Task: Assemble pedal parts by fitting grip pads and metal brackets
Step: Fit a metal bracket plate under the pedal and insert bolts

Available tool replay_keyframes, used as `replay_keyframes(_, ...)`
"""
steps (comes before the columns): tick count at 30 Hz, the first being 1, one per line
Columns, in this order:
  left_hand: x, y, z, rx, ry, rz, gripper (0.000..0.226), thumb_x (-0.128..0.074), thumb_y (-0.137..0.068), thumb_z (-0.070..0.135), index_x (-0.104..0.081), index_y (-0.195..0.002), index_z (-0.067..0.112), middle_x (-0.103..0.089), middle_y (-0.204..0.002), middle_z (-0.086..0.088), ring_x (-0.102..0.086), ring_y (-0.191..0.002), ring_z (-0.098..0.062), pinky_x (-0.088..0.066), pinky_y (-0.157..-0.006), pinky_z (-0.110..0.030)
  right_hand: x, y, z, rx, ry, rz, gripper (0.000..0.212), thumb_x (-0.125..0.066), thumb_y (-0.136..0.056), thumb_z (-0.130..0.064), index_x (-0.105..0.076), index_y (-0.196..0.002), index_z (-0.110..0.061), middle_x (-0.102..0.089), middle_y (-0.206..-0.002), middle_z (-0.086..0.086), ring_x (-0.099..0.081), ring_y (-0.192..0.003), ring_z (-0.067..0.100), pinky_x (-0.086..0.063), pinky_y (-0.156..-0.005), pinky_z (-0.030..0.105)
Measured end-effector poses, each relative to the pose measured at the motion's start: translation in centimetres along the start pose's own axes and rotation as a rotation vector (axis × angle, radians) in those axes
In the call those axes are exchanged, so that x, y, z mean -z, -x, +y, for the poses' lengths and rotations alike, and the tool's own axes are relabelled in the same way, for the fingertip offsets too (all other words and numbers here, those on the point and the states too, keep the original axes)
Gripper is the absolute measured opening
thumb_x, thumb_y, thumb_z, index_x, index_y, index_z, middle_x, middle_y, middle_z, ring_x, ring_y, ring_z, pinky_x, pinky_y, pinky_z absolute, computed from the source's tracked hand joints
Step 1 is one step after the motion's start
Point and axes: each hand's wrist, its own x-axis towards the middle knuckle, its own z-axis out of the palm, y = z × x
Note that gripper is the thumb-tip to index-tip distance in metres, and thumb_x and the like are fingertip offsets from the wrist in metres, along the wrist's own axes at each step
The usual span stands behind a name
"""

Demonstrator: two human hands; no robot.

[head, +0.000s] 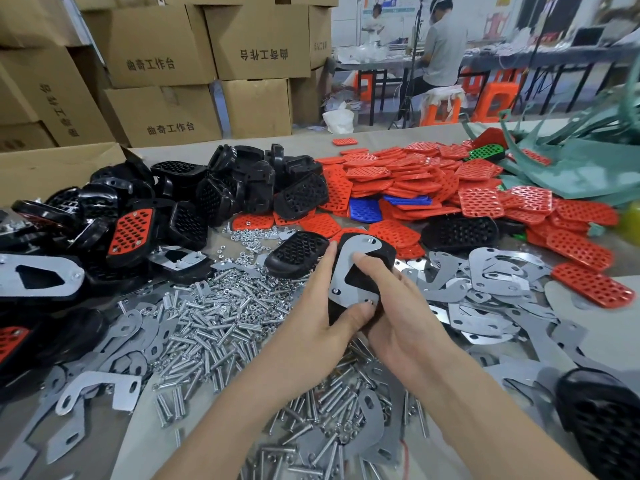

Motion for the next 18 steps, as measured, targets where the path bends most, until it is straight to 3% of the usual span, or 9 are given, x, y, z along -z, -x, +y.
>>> replay_keyframes(4,0.6,0.4,-0.1,0.054,0.067,-0.029,0.068,-0.051,-0.104,0.037,-0.012,-0.156,0.053,-0.033,-0.143,0.051,-0.030,-0.135,0.024,-0.029,-0.113,-0.012,0.2,-0.1,0.0,0.015,0.018,-0.035,0.019,-0.078,-0.083,-0.030,-0.083,-0.096,-0.018,-0.079,-0.102,0.015,-0.078,-0.082,0.024,-0.062,-0.063,0.032)
replay_keyframes(6,0.6,0.4,-0.1,0.070,0.098,-0.021,0.064,-0.050,-0.105,0.032,-0.016,-0.156,0.052,-0.037,-0.141,0.050,-0.033,-0.134,0.022,-0.031,-0.113,-0.015,0.3,-0.2,0.0,0.038,0.038,-0.046,0.021,-0.079,-0.074,-0.035,-0.084,-0.091,-0.022,-0.080,-0.100,0.013,-0.078,-0.081,0.024,-0.062,-0.061,0.034)
replay_keyframes(11,0.3,0.2,-0.1,0.081,0.135,0.042,0.061,-0.053,-0.105,0.019,-0.031,-0.155,0.046,-0.045,-0.146,0.037,-0.040,-0.135,0.014,-0.034,-0.119,-0.029,0.7,-0.5,0.3,0.037,0.058,-0.023,0.030,-0.081,-0.073,-0.036,-0.081,-0.098,-0.021,-0.080,-0.103,0.014,-0.079,-0.082,0.026,-0.061,-0.056,0.037)
replay_keyframes(16,-0.3,0.0,0.3,0.076,0.075,0.107,0.062,-0.051,-0.104,0.008,-0.033,-0.155,0.039,-0.050,-0.148,0.022,-0.047,-0.134,0.006,-0.040,-0.116,-0.034,0.7,-0.6,0.1,0.015,0.054,-0.028,0.028,-0.082,-0.070,-0.034,-0.082,-0.094,-0.021,-0.080,-0.101,0.014,-0.079,-0.081,0.026,-0.061,-0.058,0.036)
replay_keyframes(18,-0.7,0.1,0.5,0.042,0.017,0.152,0.060,-0.052,-0.104,0.011,-0.034,-0.154,0.040,-0.053,-0.143,0.024,-0.049,-0.131,0.007,-0.044,-0.113,-0.031,0.6,-0.5,0.1,0.027,0.051,-0.019,0.030,-0.080,-0.071,-0.033,-0.081,-0.097,-0.018,-0.080,-0.102,0.015,-0.079,-0.081,0.025,-0.061,-0.059,0.034)
